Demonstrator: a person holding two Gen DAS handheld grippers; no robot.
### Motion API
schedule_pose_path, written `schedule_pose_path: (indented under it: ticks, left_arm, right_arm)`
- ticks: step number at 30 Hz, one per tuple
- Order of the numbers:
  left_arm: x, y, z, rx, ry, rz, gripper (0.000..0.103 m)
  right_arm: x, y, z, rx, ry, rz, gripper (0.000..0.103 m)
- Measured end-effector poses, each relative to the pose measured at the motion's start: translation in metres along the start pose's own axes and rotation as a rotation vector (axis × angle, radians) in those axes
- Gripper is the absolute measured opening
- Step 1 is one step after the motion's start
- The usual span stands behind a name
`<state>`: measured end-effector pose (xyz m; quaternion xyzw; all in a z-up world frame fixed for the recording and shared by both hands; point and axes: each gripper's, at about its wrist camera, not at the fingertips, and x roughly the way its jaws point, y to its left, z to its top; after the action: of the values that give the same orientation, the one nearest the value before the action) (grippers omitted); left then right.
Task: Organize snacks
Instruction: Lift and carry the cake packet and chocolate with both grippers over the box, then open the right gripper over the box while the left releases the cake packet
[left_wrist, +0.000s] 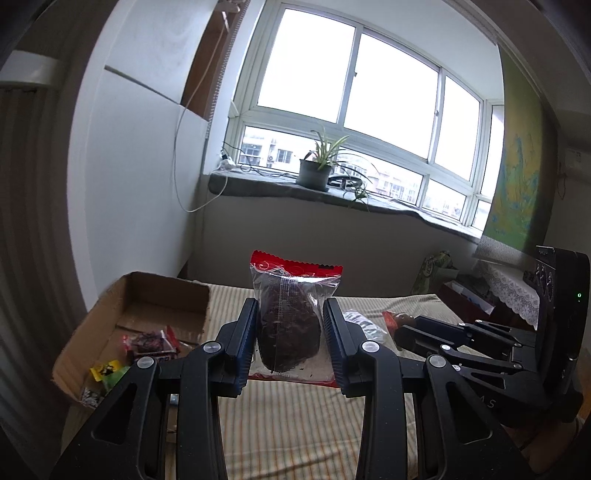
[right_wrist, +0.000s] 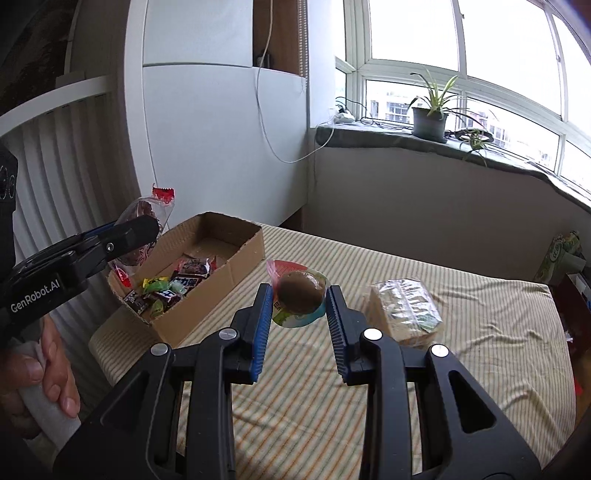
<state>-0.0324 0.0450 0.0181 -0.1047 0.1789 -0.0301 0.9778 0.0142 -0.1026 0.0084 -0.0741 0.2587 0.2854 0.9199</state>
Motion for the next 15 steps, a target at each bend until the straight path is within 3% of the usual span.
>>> schedule_pose_path:
  ticks: [9, 15]
  left_arm:
    - [-0.012, 0.082, -0.009, -0.118, 0.005, 0.15, 0.034]
    - [-0.015, 0.103, -0.013, -0.144, 0.012, 0.199, 0.034]
  right_arm:
    - [0.051, 0.067, 0.021, -0.091, 0.023, 0.138, 0.031]
    - [0.073, 0.091, 0.032, -0.118, 0.027, 0.189, 0.031]
